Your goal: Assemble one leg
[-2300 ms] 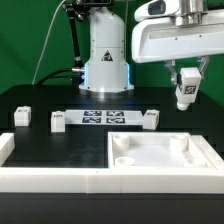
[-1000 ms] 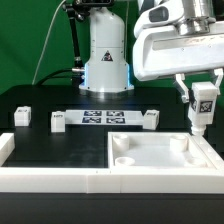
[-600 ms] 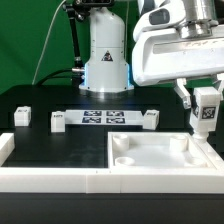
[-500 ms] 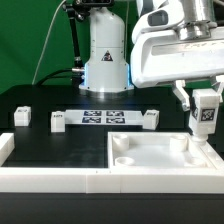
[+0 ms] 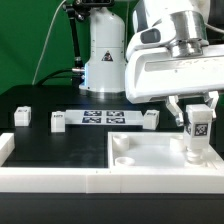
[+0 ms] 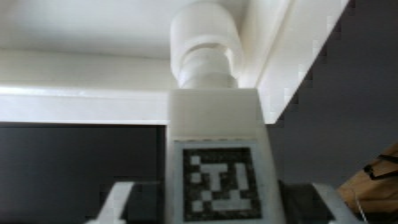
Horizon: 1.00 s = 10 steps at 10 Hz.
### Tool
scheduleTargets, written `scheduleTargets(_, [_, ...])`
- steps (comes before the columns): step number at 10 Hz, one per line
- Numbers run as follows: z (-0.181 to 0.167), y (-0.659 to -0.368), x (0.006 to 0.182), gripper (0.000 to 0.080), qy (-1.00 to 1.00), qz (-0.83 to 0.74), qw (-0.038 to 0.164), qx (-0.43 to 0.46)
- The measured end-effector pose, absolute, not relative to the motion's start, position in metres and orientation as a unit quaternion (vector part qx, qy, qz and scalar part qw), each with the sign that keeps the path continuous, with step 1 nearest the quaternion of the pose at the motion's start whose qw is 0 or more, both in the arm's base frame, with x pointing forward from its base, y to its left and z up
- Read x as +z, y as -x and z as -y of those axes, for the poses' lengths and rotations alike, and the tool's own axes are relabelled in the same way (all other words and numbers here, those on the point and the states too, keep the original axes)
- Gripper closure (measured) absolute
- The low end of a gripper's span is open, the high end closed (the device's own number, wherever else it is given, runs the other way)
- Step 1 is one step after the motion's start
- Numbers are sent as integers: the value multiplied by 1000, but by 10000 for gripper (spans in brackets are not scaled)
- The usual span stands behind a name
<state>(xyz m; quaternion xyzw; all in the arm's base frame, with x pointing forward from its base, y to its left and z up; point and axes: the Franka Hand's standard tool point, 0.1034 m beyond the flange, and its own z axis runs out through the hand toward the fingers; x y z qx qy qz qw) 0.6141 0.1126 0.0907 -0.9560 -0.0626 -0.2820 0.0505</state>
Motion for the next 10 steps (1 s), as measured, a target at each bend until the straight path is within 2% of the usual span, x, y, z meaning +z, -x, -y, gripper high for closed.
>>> scheduleTargets(4, [-119, -614, 88, 508, 956, 67, 52, -281])
scheduleTargets(10, [-116, -613, 74, 508, 952, 62, 47, -295])
